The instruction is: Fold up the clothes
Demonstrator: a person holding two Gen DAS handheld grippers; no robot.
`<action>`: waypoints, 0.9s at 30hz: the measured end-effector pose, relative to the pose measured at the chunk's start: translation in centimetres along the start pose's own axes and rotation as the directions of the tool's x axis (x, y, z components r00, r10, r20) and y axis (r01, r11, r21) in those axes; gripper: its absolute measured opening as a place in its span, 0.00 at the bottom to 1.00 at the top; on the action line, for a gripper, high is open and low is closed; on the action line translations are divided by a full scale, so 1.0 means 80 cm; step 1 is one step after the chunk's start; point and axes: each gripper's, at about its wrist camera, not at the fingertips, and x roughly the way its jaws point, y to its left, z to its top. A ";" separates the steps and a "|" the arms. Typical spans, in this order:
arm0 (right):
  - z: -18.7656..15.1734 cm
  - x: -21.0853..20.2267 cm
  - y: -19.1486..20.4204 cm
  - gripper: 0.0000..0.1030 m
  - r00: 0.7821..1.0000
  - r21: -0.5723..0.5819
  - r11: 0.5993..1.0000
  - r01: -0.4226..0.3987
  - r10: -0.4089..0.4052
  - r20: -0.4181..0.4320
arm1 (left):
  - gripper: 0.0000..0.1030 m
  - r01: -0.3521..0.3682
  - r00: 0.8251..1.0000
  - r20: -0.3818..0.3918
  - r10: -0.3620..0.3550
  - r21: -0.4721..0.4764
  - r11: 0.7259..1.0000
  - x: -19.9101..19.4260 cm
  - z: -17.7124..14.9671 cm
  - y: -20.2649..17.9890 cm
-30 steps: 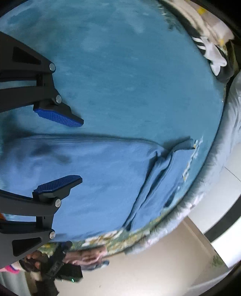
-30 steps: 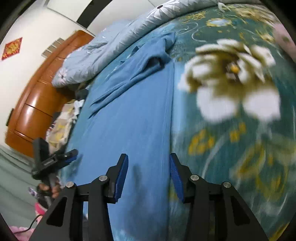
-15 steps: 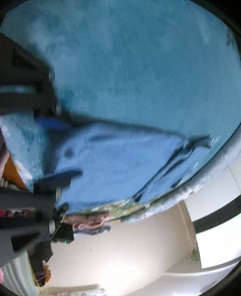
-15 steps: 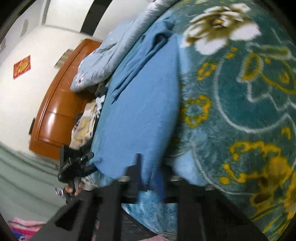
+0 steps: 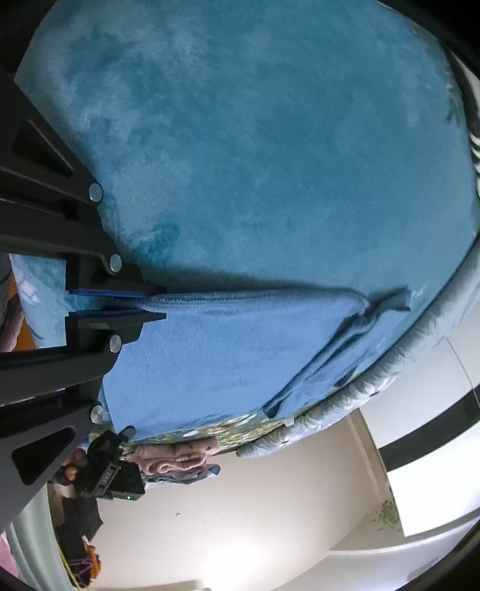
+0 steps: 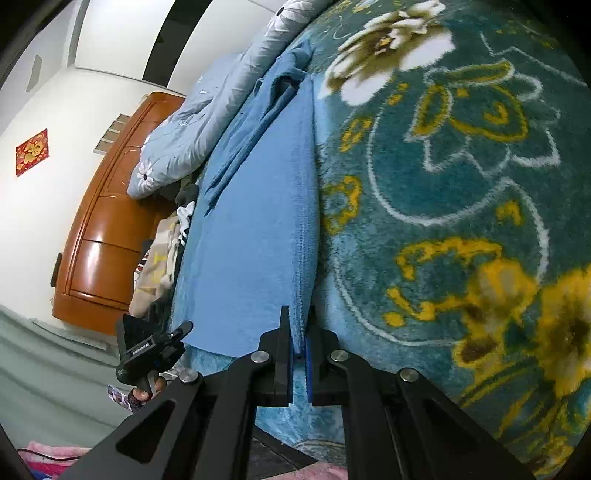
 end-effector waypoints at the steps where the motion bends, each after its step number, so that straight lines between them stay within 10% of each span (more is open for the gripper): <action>1: 0.003 -0.003 0.003 0.04 1.000 -0.001 1.000 -0.021 0.021 0.011 | 0.05 0.017 1.000 0.004 -0.017 -0.003 1.000 -0.002 0.002 -0.001; 7: 0.045 -0.027 0.029 0.04 0.983 -0.059 0.987 -0.148 0.154 0.102 | 0.05 0.177 0.980 0.096 -0.174 -0.020 0.984 -0.021 0.051 -0.020; 13: 0.126 -0.018 0.076 0.04 0.964 -0.150 0.975 -0.167 0.193 0.182 | 0.05 0.153 0.970 0.183 -0.160 0.054 0.987 -0.018 0.139 -0.063; 27: 0.330 0.104 0.081 0.05 0.976 -0.029 0.998 0.059 -0.051 0.213 | 0.05 0.005 0.981 0.193 0.007 -0.061 0.998 0.092 0.332 -0.069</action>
